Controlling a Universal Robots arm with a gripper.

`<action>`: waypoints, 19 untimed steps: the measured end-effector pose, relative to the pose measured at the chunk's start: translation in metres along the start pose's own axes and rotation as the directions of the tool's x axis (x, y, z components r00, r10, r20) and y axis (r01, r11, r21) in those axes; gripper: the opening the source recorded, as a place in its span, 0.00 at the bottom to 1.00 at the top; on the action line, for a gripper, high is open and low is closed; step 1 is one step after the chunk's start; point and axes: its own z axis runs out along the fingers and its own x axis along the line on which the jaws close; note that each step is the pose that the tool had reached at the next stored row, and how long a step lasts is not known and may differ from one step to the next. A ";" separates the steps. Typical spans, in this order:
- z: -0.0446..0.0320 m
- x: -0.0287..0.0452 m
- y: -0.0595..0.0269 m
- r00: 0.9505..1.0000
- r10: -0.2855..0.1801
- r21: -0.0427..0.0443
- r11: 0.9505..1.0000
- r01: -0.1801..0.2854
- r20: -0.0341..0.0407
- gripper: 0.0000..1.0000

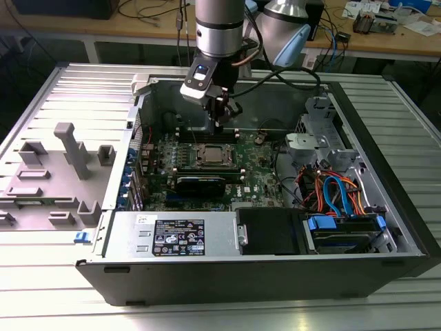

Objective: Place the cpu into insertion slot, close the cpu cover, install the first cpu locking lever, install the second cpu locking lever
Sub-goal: 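Install the first cpu locking lever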

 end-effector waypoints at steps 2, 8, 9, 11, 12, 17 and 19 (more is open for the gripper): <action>0.0000 0.0000 0.0000 0.998 -0.061 -0.003 0.998 0.061 0.000 0.11; 0.0000 0.0000 0.0000 0.998 -0.068 -0.004 0.998 0.068 0.000 0.11; 0.0000 0.0000 0.0000 0.998 -0.068 -0.004 0.998 0.068 0.000 0.11; 0.0000 -0.0001 -0.0001 0.997 -0.080 -0.004 0.997 0.080 0.000 0.11; 0.0000 -0.0001 -0.0001 0.996 -0.091 -0.005 0.996 0.091 0.000 0.11; 0.0000 -0.0001 -0.0001 0.974 -0.226 -0.012 0.974 0.226 0.000 0.11; 0.0000 -0.0001 -0.0001 0.954 -0.300 -0.017 0.954 0.300 0.001 0.11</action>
